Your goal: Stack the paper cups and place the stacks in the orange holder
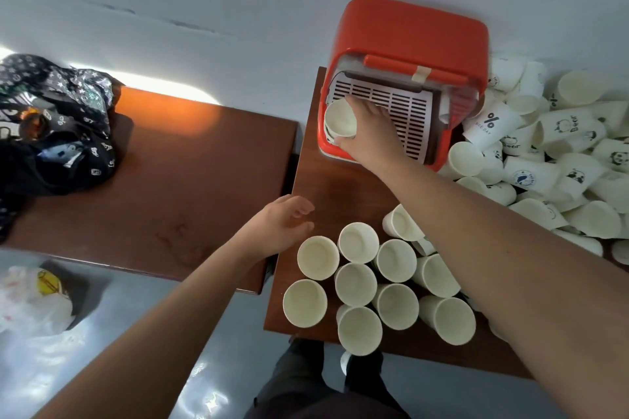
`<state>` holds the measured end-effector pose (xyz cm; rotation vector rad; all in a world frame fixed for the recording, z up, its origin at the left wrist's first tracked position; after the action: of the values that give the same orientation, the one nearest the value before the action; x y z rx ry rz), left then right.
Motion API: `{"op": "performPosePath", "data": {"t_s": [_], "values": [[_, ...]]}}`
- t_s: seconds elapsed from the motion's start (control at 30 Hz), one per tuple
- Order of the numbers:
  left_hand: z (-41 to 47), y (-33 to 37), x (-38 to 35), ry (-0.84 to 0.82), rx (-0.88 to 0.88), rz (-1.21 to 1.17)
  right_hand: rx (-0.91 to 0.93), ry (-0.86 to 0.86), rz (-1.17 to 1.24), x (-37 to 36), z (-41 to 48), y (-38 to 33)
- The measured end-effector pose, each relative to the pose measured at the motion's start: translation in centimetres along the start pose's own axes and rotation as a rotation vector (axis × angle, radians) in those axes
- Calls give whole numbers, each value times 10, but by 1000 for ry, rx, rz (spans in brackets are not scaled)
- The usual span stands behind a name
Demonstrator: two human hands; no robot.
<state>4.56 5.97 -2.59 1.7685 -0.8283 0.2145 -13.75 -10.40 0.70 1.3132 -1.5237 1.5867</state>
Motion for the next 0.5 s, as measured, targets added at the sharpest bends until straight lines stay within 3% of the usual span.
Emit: {"op": "performPosePath", "data": {"t_s": [0.1,0.23,0.4,0.5], "values": [[-5,1,-5,-65,1,9,-85,-105,48,-2,-3,4],[-10,3,-11,-144,-12,38,-59,-34,86,15,-41,1],[-13,4,-14,-145,13,80,20,-381,116,12,-129,10],[-14,5,-16,-62,14,163,23,-468,61,-2,-159,20]]}}
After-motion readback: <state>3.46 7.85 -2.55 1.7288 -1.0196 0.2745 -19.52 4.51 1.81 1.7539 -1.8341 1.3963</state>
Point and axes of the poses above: each hand's wrist, its own z-axis towards the middle knuckle, its own x-axis out of the back of the hand, y = z × x, the point moved 1 cm from there along z, towards the middle knuckle, and after that the axes turned 1 degree about -x, right-handed, at the moved point
